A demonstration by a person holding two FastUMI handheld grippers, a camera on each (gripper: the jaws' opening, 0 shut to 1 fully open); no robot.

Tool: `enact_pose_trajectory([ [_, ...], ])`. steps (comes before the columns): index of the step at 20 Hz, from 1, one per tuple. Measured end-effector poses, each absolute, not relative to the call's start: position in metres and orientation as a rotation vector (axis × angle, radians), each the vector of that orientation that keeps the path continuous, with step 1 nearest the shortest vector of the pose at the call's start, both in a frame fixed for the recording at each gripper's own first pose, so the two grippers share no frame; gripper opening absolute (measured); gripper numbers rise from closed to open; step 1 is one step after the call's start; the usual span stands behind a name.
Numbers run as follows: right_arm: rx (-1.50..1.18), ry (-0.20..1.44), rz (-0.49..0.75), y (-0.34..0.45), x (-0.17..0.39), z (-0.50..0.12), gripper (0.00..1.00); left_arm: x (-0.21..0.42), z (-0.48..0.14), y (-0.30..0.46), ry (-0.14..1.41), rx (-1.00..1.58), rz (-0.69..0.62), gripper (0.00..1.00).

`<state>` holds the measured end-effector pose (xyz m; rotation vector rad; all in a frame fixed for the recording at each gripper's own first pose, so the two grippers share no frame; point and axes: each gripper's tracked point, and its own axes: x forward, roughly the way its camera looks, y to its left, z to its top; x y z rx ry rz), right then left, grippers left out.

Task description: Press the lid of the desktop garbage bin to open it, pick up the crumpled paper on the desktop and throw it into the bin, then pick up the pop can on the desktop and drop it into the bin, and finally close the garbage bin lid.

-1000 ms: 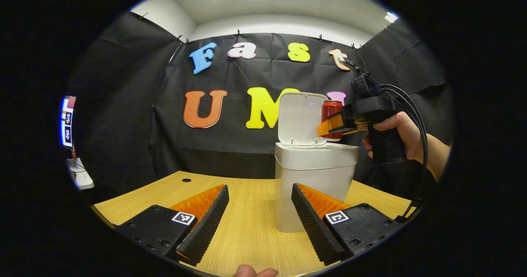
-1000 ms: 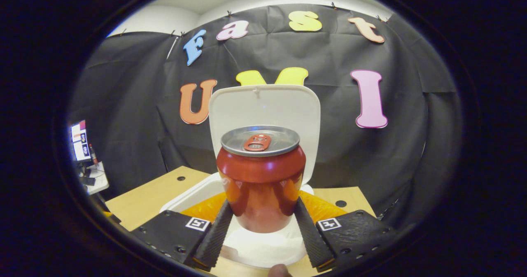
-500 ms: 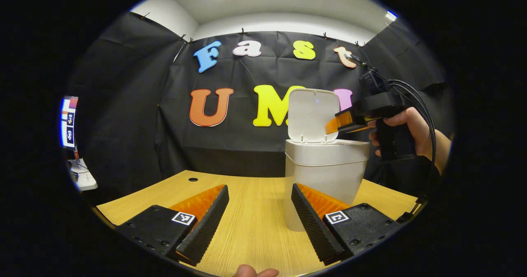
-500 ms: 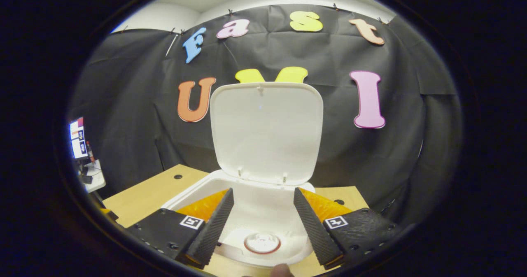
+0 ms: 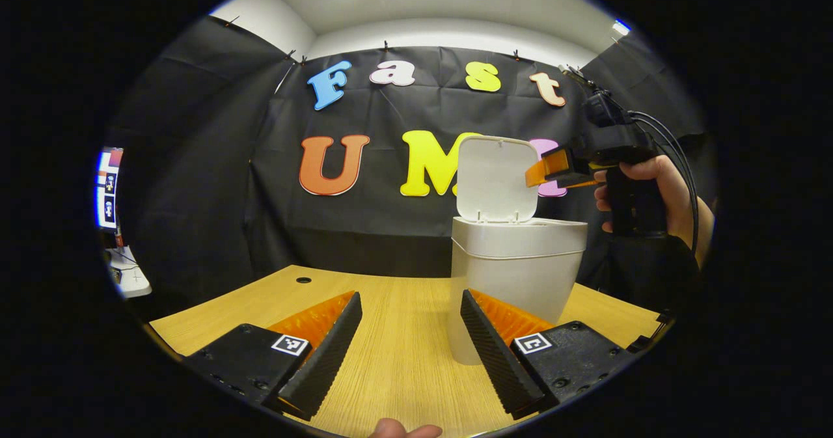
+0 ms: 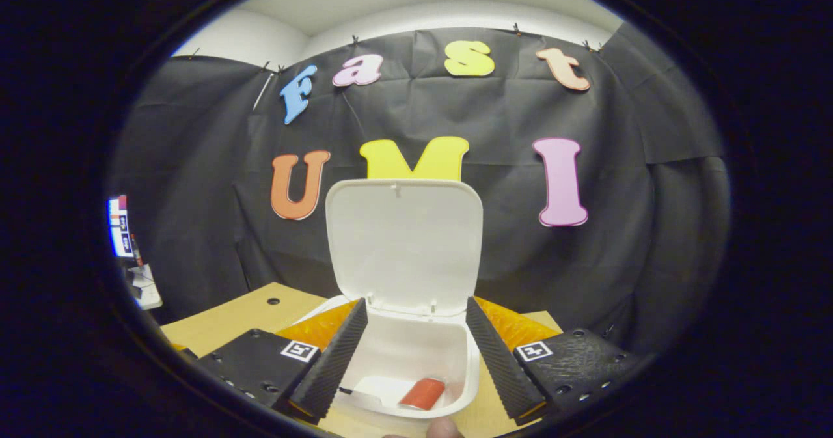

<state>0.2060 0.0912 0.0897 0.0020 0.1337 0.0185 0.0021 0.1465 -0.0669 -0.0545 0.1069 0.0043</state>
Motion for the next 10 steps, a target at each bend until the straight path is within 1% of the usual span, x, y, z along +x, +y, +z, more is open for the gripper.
enact_pose_trajectory([
  [5, 0.003, 0.032, 0.014, 0.101, 0.22, 0.16, 0.94, 0.0, -0.054, 0.159, 0.049, -0.035, 0.025, 0.98],
  [9, 0.002, -0.012, 0.003, 0.114, 0.254, 0.215, 0.94, 0.0, -0.064, 0.17, 0.085, -0.097, 0.037, 0.99],
  [10, -0.004, -0.007, 0.011, 0.121, 0.265, 0.218, 0.94, -0.002, -0.062, 0.173, 0.085, -0.099, 0.04, 0.99],
])
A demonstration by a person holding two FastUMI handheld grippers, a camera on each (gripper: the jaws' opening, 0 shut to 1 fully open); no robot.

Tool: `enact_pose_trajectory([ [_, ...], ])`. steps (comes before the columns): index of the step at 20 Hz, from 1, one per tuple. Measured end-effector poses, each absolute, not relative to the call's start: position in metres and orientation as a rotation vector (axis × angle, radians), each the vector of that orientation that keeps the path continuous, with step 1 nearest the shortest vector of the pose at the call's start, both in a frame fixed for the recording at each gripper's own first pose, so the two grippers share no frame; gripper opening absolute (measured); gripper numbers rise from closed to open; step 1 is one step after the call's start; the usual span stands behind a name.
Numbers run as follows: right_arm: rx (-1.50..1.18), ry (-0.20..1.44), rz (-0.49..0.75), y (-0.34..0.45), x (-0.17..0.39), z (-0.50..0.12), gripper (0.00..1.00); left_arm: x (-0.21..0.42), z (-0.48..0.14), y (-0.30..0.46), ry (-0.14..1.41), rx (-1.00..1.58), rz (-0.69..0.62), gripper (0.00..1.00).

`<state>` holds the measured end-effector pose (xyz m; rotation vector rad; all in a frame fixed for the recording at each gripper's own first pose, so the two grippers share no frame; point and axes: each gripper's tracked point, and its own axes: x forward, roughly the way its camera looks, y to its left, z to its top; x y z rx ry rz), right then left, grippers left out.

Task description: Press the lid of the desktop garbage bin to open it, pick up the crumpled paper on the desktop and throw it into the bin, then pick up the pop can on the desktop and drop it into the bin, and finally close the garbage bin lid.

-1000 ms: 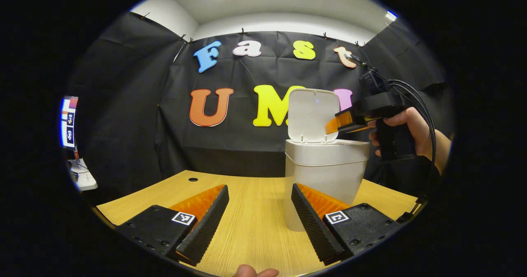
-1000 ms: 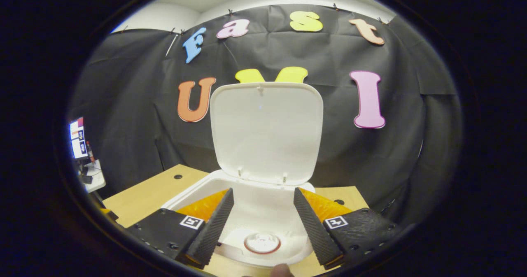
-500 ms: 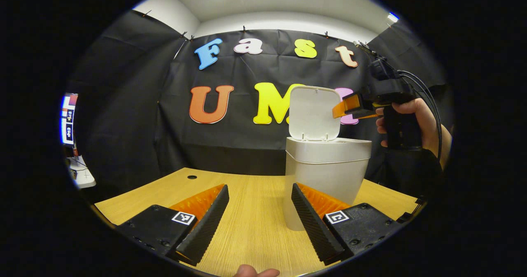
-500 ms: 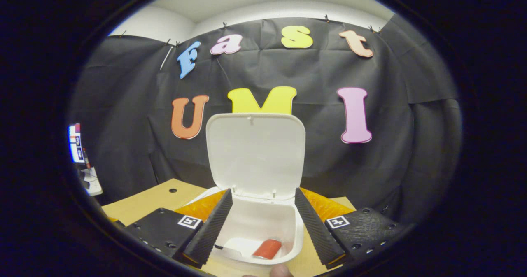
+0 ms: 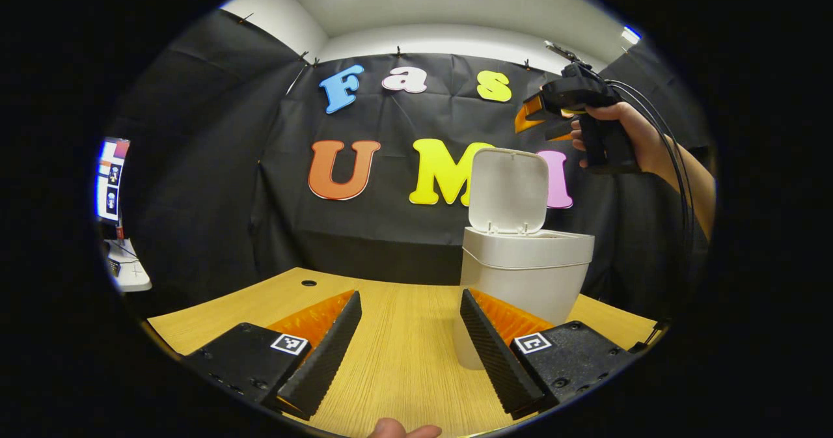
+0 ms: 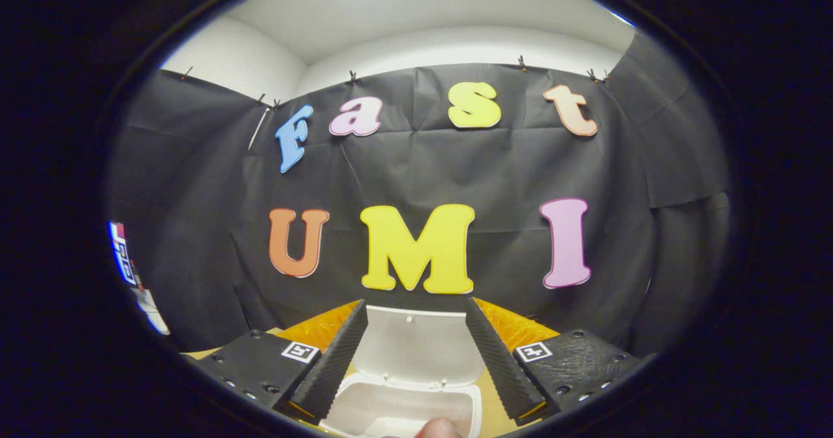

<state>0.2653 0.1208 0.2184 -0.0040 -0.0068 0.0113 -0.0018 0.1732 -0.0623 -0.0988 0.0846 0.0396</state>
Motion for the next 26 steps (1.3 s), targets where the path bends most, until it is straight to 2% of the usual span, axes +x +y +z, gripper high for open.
enact_pose_trajectory([
  [2, -0.02, 0.044, 0.045, 0.137, 0.29, 0.215, 0.93, -0.004, -0.058, 0.181, 0.075, -0.104, 0.057, 0.99],
  [6, -0.043, 0.14, 0.006, 0.138, 0.322, 0.196, 0.93, -0.007, -0.052, 0.188, 0.055, -0.121, 0.067, 0.99],
  [13, 0.021, 0.201, -0.053, 0.124, 0.325, 0.182, 0.93, -0.002, -0.055, 0.175, 0.06, -0.105, 0.037, 0.98],
  [17, 0.05, 0.226, -0.066, 0.125, 0.319, 0.18, 0.96, 0.0, -0.061, 0.159, 0.077, -0.118, -0.003, 0.98],
  [21, 0.051, 0.246, -0.04, 0.132, 0.291, 0.175, 0.94, 0.0, -0.059, 0.161, 0.072, -0.094, 0.003, 0.97],
  [26, 0.055, 0.307, 0.028, 0.146, 0.251, 0.133, 0.95, -0.001, -0.056, 0.166, 0.064, -0.073, 0.025, 0.98],
])
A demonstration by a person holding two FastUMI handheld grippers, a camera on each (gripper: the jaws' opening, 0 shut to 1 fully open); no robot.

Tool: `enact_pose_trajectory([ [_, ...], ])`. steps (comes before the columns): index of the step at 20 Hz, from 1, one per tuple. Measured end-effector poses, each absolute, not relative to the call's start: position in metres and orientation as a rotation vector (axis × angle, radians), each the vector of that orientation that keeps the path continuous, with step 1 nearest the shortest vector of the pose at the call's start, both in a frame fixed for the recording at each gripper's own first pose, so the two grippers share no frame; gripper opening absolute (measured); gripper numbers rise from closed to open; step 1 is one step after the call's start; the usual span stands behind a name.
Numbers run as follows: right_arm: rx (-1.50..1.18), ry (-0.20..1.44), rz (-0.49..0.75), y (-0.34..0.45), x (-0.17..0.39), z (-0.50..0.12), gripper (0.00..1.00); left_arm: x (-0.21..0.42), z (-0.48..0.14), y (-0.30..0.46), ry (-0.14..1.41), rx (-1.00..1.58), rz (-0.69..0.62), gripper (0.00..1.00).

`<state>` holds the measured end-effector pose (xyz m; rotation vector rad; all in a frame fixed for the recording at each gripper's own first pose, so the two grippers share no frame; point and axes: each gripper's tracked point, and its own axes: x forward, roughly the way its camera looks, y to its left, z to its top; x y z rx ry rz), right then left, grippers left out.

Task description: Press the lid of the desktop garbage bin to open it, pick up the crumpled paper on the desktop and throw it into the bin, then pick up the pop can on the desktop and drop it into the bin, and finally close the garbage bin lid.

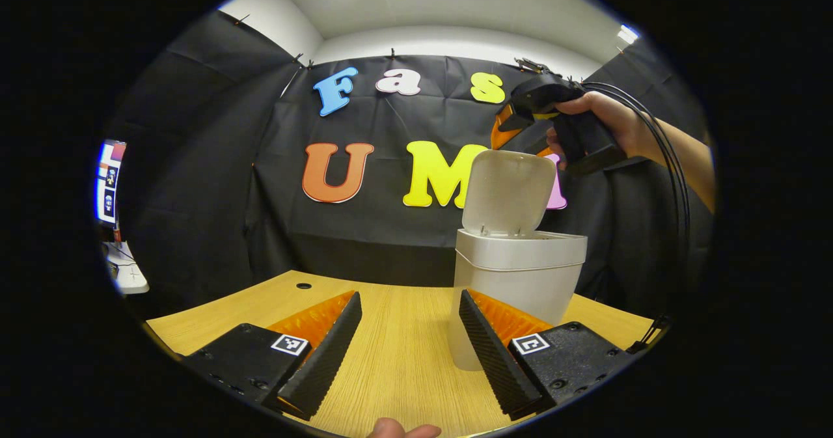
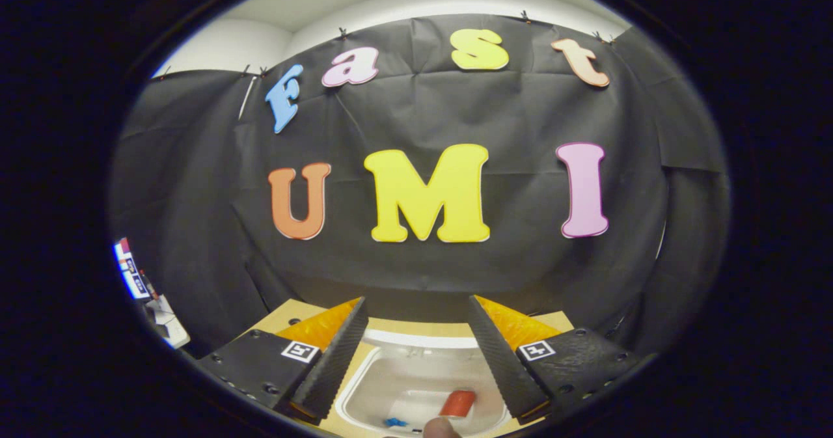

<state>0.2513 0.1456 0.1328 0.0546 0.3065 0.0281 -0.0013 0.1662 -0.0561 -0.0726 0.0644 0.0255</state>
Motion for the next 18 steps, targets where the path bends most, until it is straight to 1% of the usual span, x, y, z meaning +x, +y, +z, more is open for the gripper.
enact_pose_trajectory([
  [3, 0.076, 0.338, 0.044, 0.152, 0.224, 0.092, 0.95, -0.005, -0.045, 0.17, 0.032, -0.047, 0.049, 0.97],
  [5, 0.085, 0.318, 0.045, 0.152, 0.209, 0.077, 0.95, -0.007, -0.043, 0.17, 0.024, -0.034, 0.048, 0.97],
  [8, 0.071, 0.235, 0.051, 0.151, 0.184, 0.065, 0.95, -0.009, -0.04, 0.172, 0.026, -0.005, 0.067, 0.97],
  [9, 0.065, 0.212, 0.045, 0.15, 0.18, 0.061, 0.97, -0.009, -0.038, 0.171, 0.02, 0.002, 0.067, 0.97],
  [11, 0.041, 0.195, 0.042, 0.149, 0.177, 0.048, 0.93, -0.009, -0.04, 0.168, 0.018, 0.015, 0.061, 0.97],
  [13, 0.054, 0.231, 0.033, 0.145, 0.175, 0.02, 0.94, -0.006, -0.044, 0.164, 0.03, 0.029, 0.059, 0.97],
  [15, 0.052, 0.235, 0.032, 0.142, 0.175, 0.012, 0.95, -0.005, -0.045, 0.157, 0.032, 0.02, 0.044, 0.97],
  [18, 0.046, 0.229, 0.03, 0.14, 0.176, 0.006, 0.95, -0.004, -0.048, 0.15, 0.039, 0.009, 0.026, 0.97],
])
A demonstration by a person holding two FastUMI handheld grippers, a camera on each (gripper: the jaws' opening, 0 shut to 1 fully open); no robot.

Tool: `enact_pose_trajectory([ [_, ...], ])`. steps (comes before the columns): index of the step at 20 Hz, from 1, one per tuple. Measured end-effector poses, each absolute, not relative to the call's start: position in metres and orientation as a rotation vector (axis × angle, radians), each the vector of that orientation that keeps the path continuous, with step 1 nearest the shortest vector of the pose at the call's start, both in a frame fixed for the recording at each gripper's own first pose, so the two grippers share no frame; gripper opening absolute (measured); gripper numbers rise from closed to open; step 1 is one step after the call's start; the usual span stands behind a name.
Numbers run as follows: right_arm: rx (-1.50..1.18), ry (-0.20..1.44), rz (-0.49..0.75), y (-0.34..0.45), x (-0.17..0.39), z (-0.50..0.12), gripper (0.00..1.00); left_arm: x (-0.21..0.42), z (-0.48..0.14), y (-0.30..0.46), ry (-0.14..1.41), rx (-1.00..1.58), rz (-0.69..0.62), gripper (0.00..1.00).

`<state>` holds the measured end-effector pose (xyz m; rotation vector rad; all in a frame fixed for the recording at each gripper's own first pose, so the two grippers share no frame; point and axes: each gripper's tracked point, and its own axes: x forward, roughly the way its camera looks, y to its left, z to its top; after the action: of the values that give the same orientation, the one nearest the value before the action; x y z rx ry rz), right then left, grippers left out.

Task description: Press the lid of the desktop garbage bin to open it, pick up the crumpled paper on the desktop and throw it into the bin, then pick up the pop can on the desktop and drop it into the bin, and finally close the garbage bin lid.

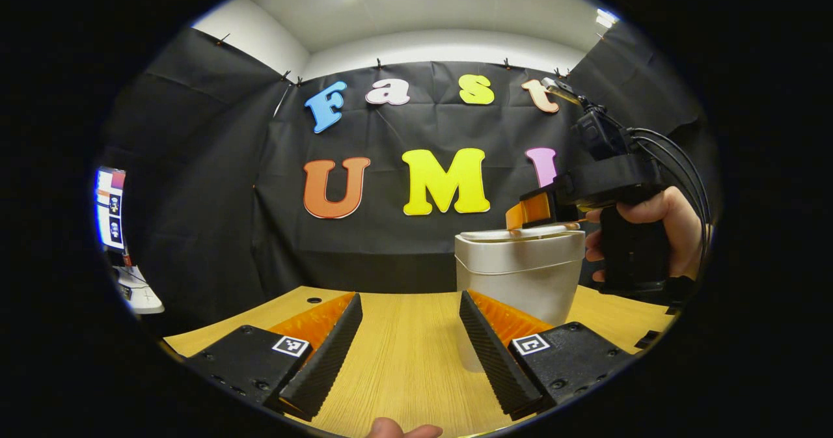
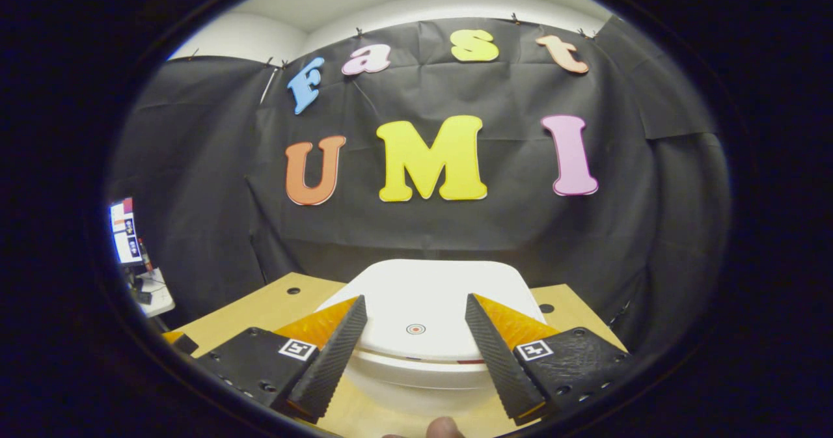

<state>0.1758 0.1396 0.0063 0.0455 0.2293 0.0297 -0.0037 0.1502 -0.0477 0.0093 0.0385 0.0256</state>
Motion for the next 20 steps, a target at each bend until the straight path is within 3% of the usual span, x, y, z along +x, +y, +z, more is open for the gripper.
enact_pose_trajectory([
  [9, 0.004, 0.186, 0.04, 0.139, 0.173, -0.008, 0.99, 0.002, -0.058, 0.14, 0.066, -0.013, 0.001, 0.97],
  [20, 0.025, 0.062, 0.022, 0.118, 0.152, 0.014, 0.96, 0.0, -0.05, 0.132, 0.037, 0.002, 0.035, 0.97],
])
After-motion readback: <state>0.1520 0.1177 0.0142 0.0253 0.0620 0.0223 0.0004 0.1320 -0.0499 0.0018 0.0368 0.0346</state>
